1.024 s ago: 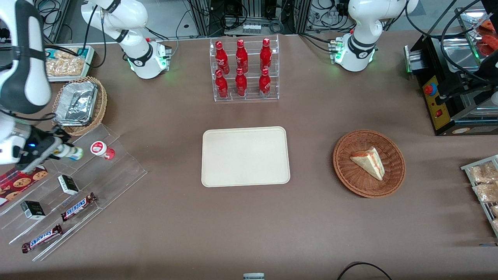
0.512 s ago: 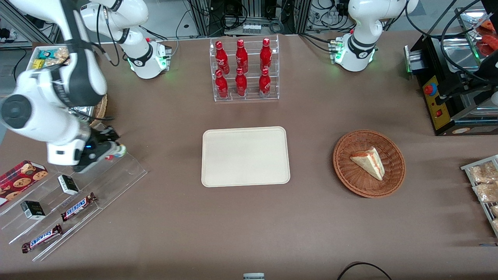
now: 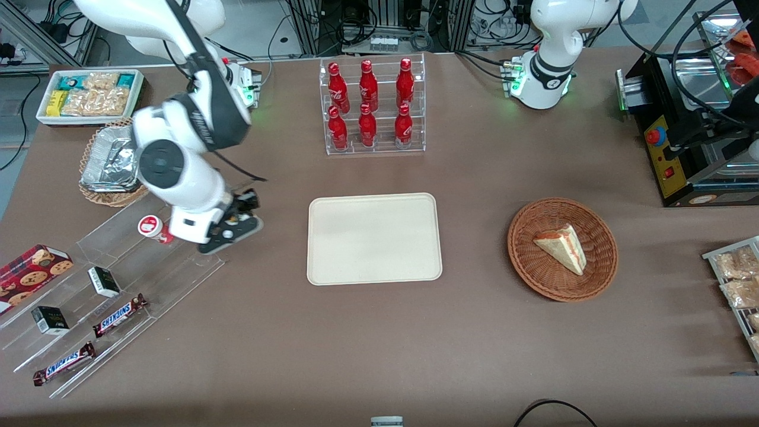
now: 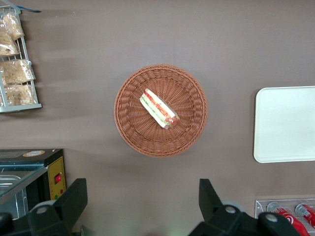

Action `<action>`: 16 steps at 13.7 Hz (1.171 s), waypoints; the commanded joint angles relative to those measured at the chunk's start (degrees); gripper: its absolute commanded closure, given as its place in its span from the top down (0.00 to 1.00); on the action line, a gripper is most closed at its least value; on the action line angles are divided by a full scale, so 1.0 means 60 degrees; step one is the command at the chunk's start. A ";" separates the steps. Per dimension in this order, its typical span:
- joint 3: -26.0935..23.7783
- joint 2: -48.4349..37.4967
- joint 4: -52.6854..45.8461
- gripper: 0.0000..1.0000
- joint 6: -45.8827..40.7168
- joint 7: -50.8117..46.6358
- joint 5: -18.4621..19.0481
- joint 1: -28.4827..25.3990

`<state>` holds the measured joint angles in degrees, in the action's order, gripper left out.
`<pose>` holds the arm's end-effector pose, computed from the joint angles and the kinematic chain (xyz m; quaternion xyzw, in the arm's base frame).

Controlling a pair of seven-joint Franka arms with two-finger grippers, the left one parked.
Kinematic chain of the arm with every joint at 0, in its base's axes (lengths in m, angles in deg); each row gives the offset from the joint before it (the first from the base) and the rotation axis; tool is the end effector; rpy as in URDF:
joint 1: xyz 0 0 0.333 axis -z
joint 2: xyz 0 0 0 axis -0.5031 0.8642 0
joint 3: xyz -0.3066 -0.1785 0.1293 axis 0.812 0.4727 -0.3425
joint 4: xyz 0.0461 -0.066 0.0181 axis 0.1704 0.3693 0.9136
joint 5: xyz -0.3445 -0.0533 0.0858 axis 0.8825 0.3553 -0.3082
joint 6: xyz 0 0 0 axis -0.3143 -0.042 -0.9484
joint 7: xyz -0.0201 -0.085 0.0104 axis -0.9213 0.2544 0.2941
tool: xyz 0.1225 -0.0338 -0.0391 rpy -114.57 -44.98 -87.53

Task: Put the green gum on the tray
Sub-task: 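Lift the gum bottle and carry it over the cream tray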

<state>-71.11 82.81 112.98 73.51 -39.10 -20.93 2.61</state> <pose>0.5344 0.2226 0.4491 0.9761 0.2041 -0.0720 0.0220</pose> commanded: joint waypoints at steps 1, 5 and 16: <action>0.0097 0.1271 -0.1293 0.00 0.0140 -0.1206 -0.0370 -0.0612; 0.0097 0.2268 -0.1954 0.00 0.0887 -0.2963 -0.0371 -0.1492; 0.0097 0.4114 -0.2920 0.00 0.3129 -0.6042 -0.0590 -0.2900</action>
<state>-71.08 104.66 98.91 90.94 -73.59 -23.37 -14.19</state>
